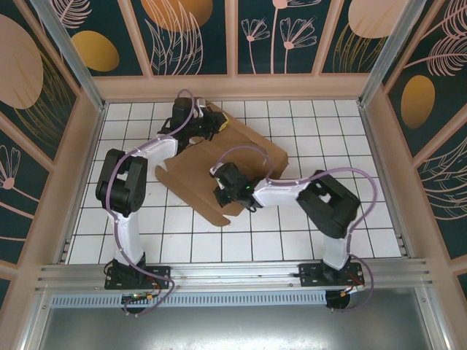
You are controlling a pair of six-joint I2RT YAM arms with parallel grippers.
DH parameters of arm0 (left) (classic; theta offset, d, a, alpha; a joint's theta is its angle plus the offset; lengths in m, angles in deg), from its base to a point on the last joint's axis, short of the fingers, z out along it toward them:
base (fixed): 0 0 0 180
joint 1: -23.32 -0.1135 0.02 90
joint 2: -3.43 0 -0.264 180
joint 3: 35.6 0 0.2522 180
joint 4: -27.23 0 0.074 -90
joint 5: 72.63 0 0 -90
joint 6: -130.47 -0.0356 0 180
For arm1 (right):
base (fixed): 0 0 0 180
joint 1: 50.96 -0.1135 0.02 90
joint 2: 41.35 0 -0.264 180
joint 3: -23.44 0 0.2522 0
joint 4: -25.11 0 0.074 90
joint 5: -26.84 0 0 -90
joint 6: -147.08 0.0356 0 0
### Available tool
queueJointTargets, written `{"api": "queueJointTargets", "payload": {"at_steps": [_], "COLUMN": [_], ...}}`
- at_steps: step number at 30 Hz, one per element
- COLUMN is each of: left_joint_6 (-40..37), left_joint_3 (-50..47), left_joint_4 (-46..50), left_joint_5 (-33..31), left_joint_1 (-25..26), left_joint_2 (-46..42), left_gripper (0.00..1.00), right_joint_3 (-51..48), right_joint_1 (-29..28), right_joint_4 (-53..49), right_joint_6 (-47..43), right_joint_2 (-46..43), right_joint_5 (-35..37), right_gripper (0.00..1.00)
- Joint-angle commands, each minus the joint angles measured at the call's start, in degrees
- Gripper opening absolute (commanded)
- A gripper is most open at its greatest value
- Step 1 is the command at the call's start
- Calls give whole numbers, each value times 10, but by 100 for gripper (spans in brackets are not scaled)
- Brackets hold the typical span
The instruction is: Fold the paper box
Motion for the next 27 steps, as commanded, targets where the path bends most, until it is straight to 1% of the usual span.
{"api": "queueJointTargets", "payload": {"at_steps": [1,4,10,12,15,21,27], "left_joint_6": [-11,-37,-79,-88,-92,-86,-87], "left_joint_3": [-25,-35,-54,-49,-39,-49,-83], "left_joint_4": [-8,47,151,190,249,337,374], "left_joint_5": [10,0,-30,-43,-65,-80,-109], "left_joint_1": [-5,-9,-13,-14,-14,-13,-13], "left_joint_2": [-34,-53,-102,-117,-135,-157,-191], "left_gripper": [0,0,0,0,0,0,0], "right_joint_3": [48,56,47,47,48,40,21], "right_joint_1": [-15,-20,-21,-23,-24,-28,-41], "right_joint_4": [-60,-88,-121,-131,-142,-142,-130], "right_joint_6": [19,16,15,12,10,-5,-22], "right_joint_2": [34,52,51,50,51,49,42], "right_joint_5": [68,91,112,131,159,194,210], "right_gripper": [0,0,0,0,0,0,0]}}
